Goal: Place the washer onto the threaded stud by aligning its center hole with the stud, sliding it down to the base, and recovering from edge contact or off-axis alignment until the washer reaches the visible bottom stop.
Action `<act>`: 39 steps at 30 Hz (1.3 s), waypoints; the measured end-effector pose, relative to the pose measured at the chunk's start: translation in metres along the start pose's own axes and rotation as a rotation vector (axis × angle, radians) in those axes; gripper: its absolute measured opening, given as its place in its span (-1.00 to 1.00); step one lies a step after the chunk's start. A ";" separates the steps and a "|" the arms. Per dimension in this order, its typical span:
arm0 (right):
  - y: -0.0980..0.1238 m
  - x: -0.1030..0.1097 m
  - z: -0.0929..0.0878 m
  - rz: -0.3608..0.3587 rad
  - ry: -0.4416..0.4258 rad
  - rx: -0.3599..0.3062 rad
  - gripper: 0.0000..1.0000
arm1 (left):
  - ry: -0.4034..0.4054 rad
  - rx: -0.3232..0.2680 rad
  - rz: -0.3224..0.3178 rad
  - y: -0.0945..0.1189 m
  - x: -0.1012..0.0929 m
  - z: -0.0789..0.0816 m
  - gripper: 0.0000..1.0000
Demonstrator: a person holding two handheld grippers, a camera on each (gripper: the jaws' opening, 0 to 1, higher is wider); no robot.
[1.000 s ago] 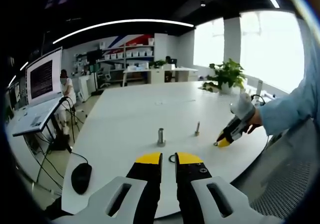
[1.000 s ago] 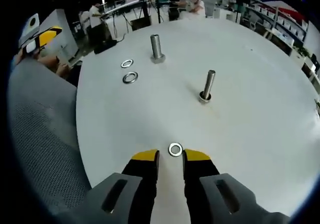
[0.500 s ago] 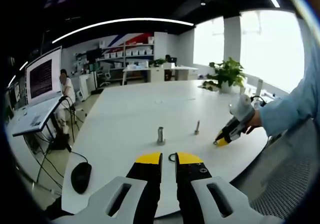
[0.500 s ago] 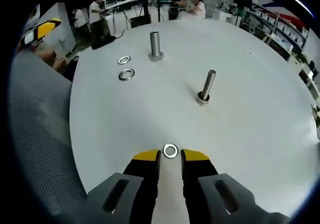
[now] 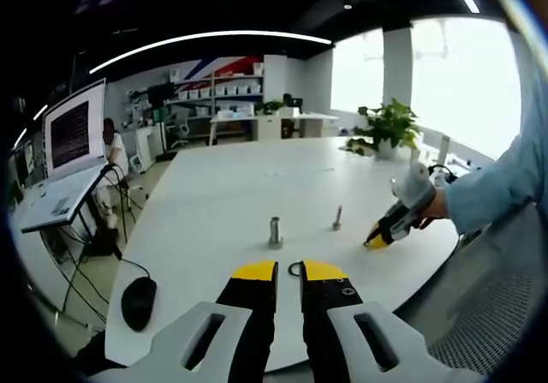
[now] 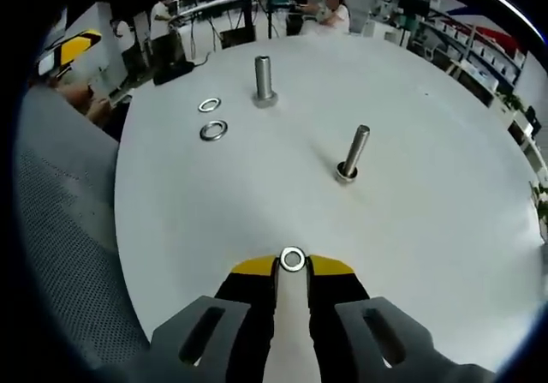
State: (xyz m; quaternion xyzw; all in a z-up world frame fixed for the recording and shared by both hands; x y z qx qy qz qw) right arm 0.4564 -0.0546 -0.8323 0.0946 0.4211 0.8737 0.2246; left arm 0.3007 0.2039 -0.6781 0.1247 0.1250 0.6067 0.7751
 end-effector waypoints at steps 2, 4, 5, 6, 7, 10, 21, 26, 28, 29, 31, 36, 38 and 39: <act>0.001 -0.001 0.002 -0.004 -0.005 -0.009 -0.70 | 0.000 0.001 -0.001 0.000 0.000 0.000 -0.84; 0.004 -0.004 0.007 -0.012 -0.010 -0.026 -0.70 | -0.001 0.002 -0.001 0.000 0.000 0.000 -0.85; 0.005 -0.006 0.009 -0.018 -0.014 -0.036 -0.70 | -0.001 0.002 -0.001 0.000 0.000 0.000 -0.85; 0.006 -0.008 0.012 -0.023 -0.017 -0.045 -0.70 | -0.001 0.002 -0.001 0.000 0.000 0.000 -0.85; 0.007 -0.009 0.014 -0.028 -0.026 -0.055 -0.70 | -0.001 0.003 -0.002 0.000 0.000 0.000 -0.85; 0.008 -0.013 0.019 -0.039 -0.036 -0.076 -0.70 | -0.001 0.005 -0.003 0.000 -0.001 -0.001 -0.85; 0.006 -0.024 0.041 -0.069 -0.018 -0.129 -0.70 | -0.002 0.007 -0.005 0.000 -0.001 -0.001 -0.85; 0.004 -0.033 0.051 -0.086 -0.037 -0.156 -0.70 | -0.001 0.005 -0.003 0.000 -0.001 -0.001 -0.85; 0.004 -0.036 0.055 -0.096 -0.044 -0.166 -0.70 | -0.001 0.005 -0.004 0.000 -0.001 -0.001 -0.85; 0.003 -0.036 0.057 -0.098 -0.046 -0.171 -0.70 | -0.001 0.005 -0.003 0.000 -0.001 -0.001 -0.85; 0.002 -0.036 0.059 -0.101 -0.053 -0.179 -0.70 | 0.000 0.005 -0.003 0.000 0.000 0.000 -0.85; 0.000 -0.039 0.066 -0.112 -0.041 -0.195 -0.70 | 0.000 0.005 -0.003 0.000 0.000 0.000 -0.85; 0.001 -0.039 0.072 -0.106 -0.064 -0.215 -0.70 | 0.000 0.006 -0.002 0.000 0.000 -0.001 -0.85; 0.001 -0.039 0.073 -0.108 -0.063 -0.217 -0.70 | 0.001 0.006 -0.002 0.000 0.000 -0.001 -0.86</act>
Point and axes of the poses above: the point that each gripper's makers call its tool centre point, and the gripper's own axes: y roughly backward along the fingers, x roughly to its left, z roughly out of its top, the point moved 5 cm from there along y, roughly backward along the fingers, and after that the axes turned 4 degrees about -x, right-handed, at the moved point
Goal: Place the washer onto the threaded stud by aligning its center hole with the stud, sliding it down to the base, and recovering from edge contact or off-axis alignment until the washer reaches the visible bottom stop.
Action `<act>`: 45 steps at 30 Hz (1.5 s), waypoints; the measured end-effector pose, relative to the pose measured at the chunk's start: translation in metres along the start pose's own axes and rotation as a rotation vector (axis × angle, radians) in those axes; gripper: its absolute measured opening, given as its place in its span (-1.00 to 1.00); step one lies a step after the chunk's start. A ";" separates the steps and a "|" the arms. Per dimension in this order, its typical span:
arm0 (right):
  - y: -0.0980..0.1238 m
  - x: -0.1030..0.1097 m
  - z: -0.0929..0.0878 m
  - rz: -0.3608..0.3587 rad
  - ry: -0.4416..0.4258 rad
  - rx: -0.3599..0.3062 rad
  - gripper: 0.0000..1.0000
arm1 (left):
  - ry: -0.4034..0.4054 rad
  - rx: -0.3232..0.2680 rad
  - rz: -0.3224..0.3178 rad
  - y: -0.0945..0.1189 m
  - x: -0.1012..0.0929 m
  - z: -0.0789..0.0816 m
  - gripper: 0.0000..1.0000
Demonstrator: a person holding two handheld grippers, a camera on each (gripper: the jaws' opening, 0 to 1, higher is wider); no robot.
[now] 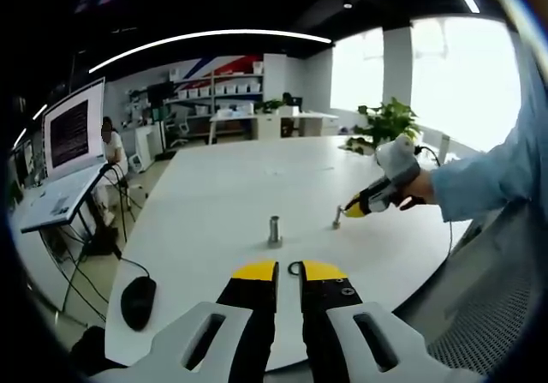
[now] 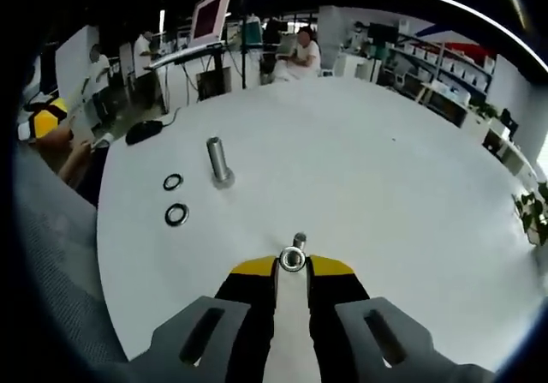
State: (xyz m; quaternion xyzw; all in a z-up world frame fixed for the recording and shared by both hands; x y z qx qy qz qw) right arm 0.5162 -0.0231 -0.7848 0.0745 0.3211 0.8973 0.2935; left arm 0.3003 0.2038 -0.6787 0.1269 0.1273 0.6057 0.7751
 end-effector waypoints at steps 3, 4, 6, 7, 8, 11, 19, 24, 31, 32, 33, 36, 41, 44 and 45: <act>0.000 0.001 0.003 -0.002 0.011 -0.006 -0.70 | 0.001 0.000 0.001 0.000 0.000 0.000 -0.86; 0.001 0.001 0.006 0.000 0.014 -0.015 -0.70 | 0.001 0.000 0.001 0.000 0.000 0.000 -0.86; 0.002 0.001 0.010 -0.003 0.020 -0.027 -0.70 | 0.001 0.000 0.002 0.000 0.000 0.000 -0.86; 0.002 0.000 0.012 -0.004 0.025 -0.034 -0.70 | 0.001 0.000 0.002 0.000 0.000 0.000 -0.86; 0.002 -0.001 0.014 -0.011 0.031 -0.042 -0.70 | 0.002 0.000 0.002 0.000 0.000 0.000 -0.86; 0.001 -0.004 0.016 -0.015 0.029 -0.049 -0.70 | 0.001 0.002 0.001 0.000 0.000 0.000 -0.86; -0.007 -0.005 0.015 0.002 0.038 -0.018 -0.70 | 0.000 0.006 0.000 0.000 0.000 -0.001 -0.86; -0.010 -0.004 0.015 0.002 0.036 -0.009 -0.71 | 0.001 0.006 0.001 0.000 0.000 0.000 -0.86; -0.011 0.000 0.012 0.010 0.035 0.006 -0.71 | 0.001 0.006 0.001 0.000 0.000 0.000 -0.86; -0.010 0.000 0.010 0.009 0.036 0.008 -0.71 | 0.001 0.006 0.000 0.000 0.000 0.000 -0.86; -0.009 0.001 0.009 0.008 0.038 0.012 -0.77 | 0.001 0.006 0.000 0.000 0.000 0.000 -0.86; -0.012 0.002 0.008 0.013 0.043 0.011 -0.82 | 0.001 0.006 -0.001 0.000 0.000 0.000 -0.86; -0.013 0.001 0.010 0.013 0.052 0.018 -0.82 | -0.001 0.009 -0.003 0.000 -0.001 -0.001 -0.86; -0.013 0.003 0.010 0.013 0.049 0.018 -0.82 | 0.000 0.008 -0.002 0.000 0.000 -0.001 -0.86; -0.012 0.004 0.009 0.013 0.051 0.017 -0.82 | 0.000 0.008 -0.002 0.000 0.000 -0.001 -0.86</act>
Point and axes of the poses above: the point that each gripper's makers call its tool centre point, and the gripper's own axes: y roughly backward along the fingers, x roughly to its left, z roughly out of its top, the point moved 5 cm from there along y, roughly backward along the fingers, and after that the axes turned 4 degrees about -x, right-handed, at the moved point
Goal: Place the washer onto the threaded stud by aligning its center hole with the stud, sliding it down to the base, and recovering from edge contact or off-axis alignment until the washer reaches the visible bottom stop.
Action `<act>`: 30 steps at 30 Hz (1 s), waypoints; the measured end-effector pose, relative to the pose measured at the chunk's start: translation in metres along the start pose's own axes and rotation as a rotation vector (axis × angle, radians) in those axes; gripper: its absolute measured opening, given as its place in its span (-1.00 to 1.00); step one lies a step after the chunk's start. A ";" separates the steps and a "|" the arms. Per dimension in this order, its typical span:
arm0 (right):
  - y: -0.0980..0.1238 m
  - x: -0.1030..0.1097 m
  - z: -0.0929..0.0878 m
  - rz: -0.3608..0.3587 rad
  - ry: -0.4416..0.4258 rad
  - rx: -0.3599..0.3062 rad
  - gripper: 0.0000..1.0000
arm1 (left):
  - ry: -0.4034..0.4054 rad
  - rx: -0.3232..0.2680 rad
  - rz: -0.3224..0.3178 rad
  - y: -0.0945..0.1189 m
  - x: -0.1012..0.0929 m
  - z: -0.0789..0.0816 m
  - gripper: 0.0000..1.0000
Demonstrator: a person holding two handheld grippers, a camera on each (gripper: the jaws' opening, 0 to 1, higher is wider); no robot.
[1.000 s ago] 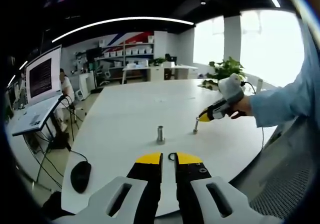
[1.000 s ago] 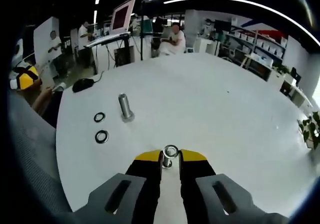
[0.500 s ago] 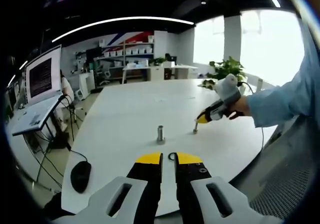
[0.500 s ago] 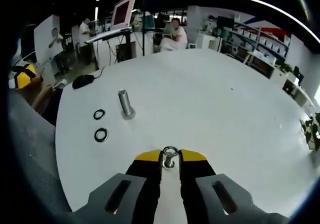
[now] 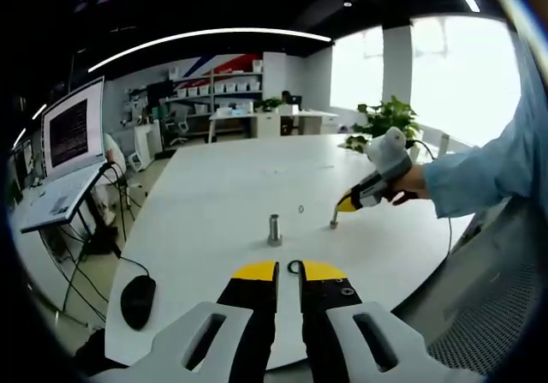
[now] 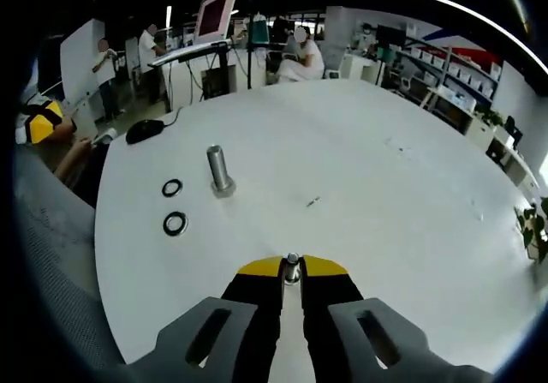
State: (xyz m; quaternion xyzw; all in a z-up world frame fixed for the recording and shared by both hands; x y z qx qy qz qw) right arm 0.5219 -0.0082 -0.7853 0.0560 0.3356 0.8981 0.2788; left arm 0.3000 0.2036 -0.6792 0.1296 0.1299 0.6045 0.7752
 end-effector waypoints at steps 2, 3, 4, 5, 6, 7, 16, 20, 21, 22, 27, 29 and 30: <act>0.002 0.001 0.000 0.000 0.000 0.002 -0.82 | 0.000 0.000 0.000 0.000 0.000 0.000 -0.86; 0.002 0.000 0.000 0.002 0.002 0.002 -0.82 | 0.000 -0.001 0.000 0.000 0.000 0.000 -0.86; 0.002 0.000 0.000 0.002 0.002 0.002 -0.82 | 0.000 -0.002 0.000 0.000 0.000 0.000 -0.86; 0.002 0.000 -0.001 0.002 0.002 0.003 -0.82 | 0.000 -0.002 0.000 0.000 0.000 0.000 -0.86; 0.003 0.000 -0.001 0.004 -0.002 0.001 -0.82 | 0.000 -0.002 0.000 0.000 0.000 0.000 -0.86; 0.003 -0.001 -0.002 0.006 -0.002 0.001 -0.82 | 0.000 -0.003 0.000 0.000 0.000 0.000 -0.86; 0.007 -0.004 0.003 0.008 0.005 -0.015 -0.65 | 0.000 0.001 0.000 0.000 0.000 0.000 -0.86; 0.011 -0.010 0.014 0.001 0.002 -0.053 -0.65 | 0.001 0.003 -0.001 0.000 -0.001 -0.001 -0.86; 0.011 -0.011 0.016 0.000 0.002 -0.055 -0.65 | 0.001 0.003 -0.001 0.000 0.000 -0.001 -0.86; 0.011 -0.014 0.018 -0.002 0.006 -0.058 -0.65 | 0.001 0.003 -0.001 0.000 0.000 -0.001 -0.86; 0.005 -0.023 0.027 0.002 0.027 -0.053 -0.65 | 0.002 0.007 -0.002 0.000 0.000 -0.001 -0.86; 0.002 -0.026 0.031 0.007 0.039 -0.050 -0.65 | 0.001 0.007 -0.001 0.000 0.000 -0.001 -0.86; 0.000 -0.028 0.033 0.013 0.044 -0.047 -0.65 | 0.002 0.007 -0.001 0.000 0.000 -0.001 -0.86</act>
Point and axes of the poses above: the point that each gripper's makers call its tool centre point, and the gripper's own axes: y roughly backward along the fingers, x roughly to its left, z roughly out of its top, the point moved 5 cm from there along y, roughly backward along the fingers, and after that the axes turned 4 degrees about -x, right-handed, at the moved point
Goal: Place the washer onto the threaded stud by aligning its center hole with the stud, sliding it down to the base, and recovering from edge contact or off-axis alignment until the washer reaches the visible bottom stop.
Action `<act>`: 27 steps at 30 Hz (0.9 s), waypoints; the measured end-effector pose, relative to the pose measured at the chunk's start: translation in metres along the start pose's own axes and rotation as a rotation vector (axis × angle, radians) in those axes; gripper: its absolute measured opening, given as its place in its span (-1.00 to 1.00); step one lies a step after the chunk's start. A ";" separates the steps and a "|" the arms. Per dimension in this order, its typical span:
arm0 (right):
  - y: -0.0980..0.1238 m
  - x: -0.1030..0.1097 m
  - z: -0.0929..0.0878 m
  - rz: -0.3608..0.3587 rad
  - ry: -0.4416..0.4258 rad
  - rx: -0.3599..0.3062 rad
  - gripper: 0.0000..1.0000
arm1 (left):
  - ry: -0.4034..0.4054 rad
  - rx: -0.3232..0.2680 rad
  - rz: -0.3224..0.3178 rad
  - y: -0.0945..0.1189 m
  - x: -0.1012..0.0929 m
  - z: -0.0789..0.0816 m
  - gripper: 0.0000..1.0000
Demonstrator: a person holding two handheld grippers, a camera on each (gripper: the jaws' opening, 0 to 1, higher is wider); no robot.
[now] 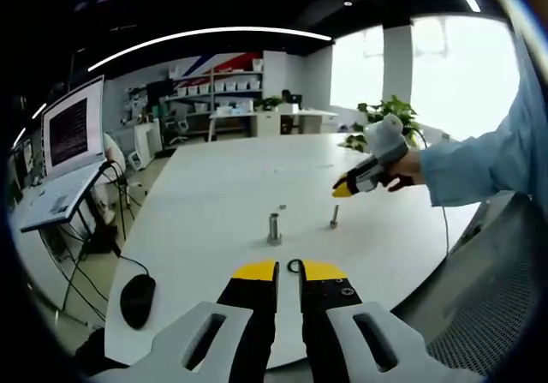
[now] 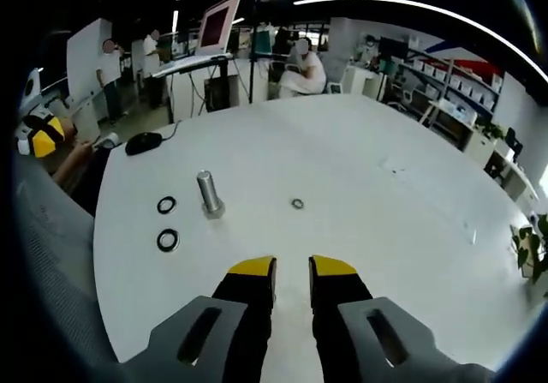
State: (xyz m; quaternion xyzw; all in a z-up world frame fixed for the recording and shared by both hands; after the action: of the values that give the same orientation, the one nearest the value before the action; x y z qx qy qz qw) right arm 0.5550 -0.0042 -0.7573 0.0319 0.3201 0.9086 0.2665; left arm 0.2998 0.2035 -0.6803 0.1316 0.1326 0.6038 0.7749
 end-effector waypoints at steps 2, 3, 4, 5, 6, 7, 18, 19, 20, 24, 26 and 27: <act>-0.004 -0.001 0.004 0.011 0.014 0.006 -0.65 | 0.001 -0.001 0.001 0.000 0.000 0.000 -0.86; -0.007 -0.003 0.007 0.022 0.037 0.013 -0.65 | 0.002 -0.001 0.001 0.000 0.000 0.000 -0.86; -0.009 -0.004 0.009 0.030 0.049 0.015 -0.65 | 0.001 -0.001 0.001 0.000 0.000 0.000 -0.86; -0.012 -0.005 0.012 0.041 0.056 0.021 -0.65 | 0.001 -0.001 0.001 0.000 0.000 0.000 -0.86; -0.014 -0.006 0.014 0.048 0.061 0.024 -0.65 | 0.002 -0.001 0.001 0.000 0.000 0.000 -0.86; -0.018 -0.007 0.017 0.063 0.075 0.030 -0.65 | 0.002 -0.002 0.001 0.000 0.000 0.000 -0.86; -0.047 -0.008 0.038 0.172 0.169 0.088 -0.64 | 0.008 -0.011 0.006 0.000 0.002 0.000 -0.86; -0.050 -0.007 0.039 0.183 0.178 0.089 -0.64 | 0.008 -0.011 0.006 0.000 0.002 0.000 -0.86; -0.053 -0.006 0.038 0.205 0.184 0.121 -0.64 | 0.008 -0.009 0.006 0.000 0.002 0.000 -0.86; -0.064 0.000 0.040 0.273 0.209 0.152 -0.64 | 0.006 -0.007 0.005 0.000 0.001 0.000 -0.87; -0.071 0.000 0.038 0.293 0.252 0.193 -0.64 | 0.006 -0.006 0.003 0.000 0.001 -0.001 -0.88; -0.073 0.001 0.038 0.302 0.266 0.207 -0.64 | 0.006 -0.006 0.003 0.000 0.001 -0.001 -0.88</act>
State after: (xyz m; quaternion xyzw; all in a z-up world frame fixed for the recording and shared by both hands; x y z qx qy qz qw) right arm 0.5971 0.0652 -0.7713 -0.0134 0.4353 0.8967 0.0784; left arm 0.3001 0.2045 -0.6812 0.1277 0.1331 0.6058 0.7739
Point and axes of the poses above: the point that each gripper's makers call its tool centre point, and the gripper's own axes: y roughly backward along the fingers, x roughly to its left, z roughly out of its top, the point moved 5 cm from there along y, roughly backward along the fingers, and after that the axes turned 4 degrees about -x, right-handed, at the moved point
